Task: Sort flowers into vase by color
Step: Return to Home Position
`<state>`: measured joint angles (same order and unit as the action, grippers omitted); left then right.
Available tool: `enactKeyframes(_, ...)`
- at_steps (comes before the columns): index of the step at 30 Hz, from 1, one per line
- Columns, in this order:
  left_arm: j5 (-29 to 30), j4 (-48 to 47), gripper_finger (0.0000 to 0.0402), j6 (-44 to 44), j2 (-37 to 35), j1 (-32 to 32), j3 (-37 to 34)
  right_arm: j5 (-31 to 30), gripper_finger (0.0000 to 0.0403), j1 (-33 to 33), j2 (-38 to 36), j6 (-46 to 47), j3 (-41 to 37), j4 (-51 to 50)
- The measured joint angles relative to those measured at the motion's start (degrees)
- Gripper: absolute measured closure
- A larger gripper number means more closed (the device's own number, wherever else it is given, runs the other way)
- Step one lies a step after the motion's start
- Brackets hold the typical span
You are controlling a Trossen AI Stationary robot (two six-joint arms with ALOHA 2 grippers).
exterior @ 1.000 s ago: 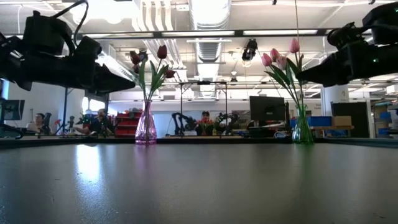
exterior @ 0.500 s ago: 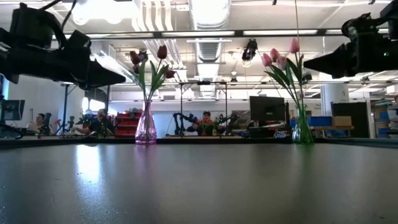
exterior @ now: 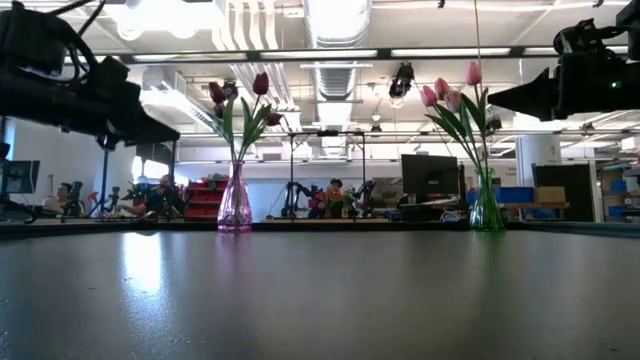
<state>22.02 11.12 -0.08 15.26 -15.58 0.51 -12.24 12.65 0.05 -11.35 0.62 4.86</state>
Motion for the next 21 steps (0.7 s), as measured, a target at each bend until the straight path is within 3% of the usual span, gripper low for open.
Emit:
enactKeyframes(4, 1.0, -6.4, 0.0402, -2.3, -6.5, 0.4, 0.0, -0.4, 0.0394, 0.0, 0.0, 1.8, 0.0, -0.6)
enactKeyframes(9, 1.0, -6.9, 0.0401, 4.2, -15.4, 3.1, 0.0, -2.2, 0.0394, 0.0, 0.0, 1.3, 0.0, 1.7)
enactKeyframes(12, 0.5, -5.2, 0.0402, 7.4, -15.0, 4.9, 0.0, -2.1, 0.0394, 0.0, 0.0, 0.3, 0.0, 4.0)
enactKeyframes(18, 0.5, -6.0, 0.0402, 5.2, -15.3, 7.4, 0.0, -1.3, 0.0394, 0.0, 0.0, -0.6, 0.0, 7.0)
enactKeyframes(21, -3.0, -3.0, 0.0402, 4.7, -15.3, 7.6, 0.0, -1.3, 0.0394, 0.0, 0.1, -0.7, 0.0, 8.4)
